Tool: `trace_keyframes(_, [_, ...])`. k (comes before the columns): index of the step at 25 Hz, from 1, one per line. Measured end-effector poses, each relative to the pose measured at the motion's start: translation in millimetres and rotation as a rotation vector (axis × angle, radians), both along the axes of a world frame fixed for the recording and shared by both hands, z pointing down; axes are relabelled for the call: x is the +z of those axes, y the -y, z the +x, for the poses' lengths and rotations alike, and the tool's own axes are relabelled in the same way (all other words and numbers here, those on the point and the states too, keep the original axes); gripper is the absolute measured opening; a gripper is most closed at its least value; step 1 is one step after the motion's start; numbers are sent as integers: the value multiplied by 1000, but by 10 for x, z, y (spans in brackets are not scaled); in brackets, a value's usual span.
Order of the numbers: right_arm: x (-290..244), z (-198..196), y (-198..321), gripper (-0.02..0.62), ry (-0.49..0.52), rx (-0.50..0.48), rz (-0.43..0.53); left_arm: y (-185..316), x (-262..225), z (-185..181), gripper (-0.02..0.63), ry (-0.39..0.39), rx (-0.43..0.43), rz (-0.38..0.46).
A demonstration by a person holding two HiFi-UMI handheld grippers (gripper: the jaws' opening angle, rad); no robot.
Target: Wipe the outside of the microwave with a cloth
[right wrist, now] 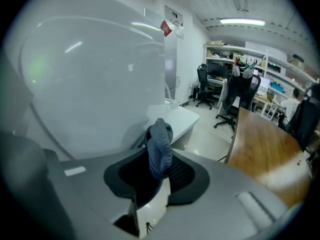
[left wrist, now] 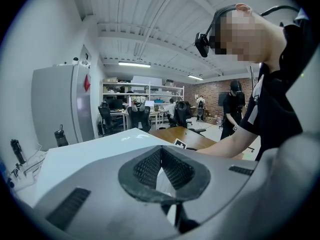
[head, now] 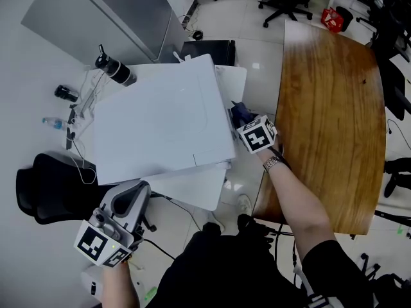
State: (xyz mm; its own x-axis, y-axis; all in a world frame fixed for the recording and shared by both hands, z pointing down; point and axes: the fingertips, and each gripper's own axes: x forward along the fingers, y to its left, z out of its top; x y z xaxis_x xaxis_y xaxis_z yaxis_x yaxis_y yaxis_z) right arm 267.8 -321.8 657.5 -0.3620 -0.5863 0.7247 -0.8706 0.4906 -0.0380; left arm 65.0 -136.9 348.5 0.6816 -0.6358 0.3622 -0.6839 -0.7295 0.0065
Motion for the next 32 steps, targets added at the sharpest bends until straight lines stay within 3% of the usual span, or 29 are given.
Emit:
trace_keyframes(10, [-662, 228, -302, 97, 5, 49, 124, -135, -87, -129, 5, -51, -2, 37])
trace_keyframes(21, [-1777, 160, -1095, 98, -22, 115, 325, -499, -136, -693, 5, -129, -24, 78])
trace_keyframes(26, [-2297, -66, -1511, 98, -28, 133, 436, -716, -144, -1025, 5, -161, -32, 88])
trace_keyframes(32, [-2578, -724, -1991, 100, -11, 62, 492, -959, -82, -1438, 5, -185, -52, 86])
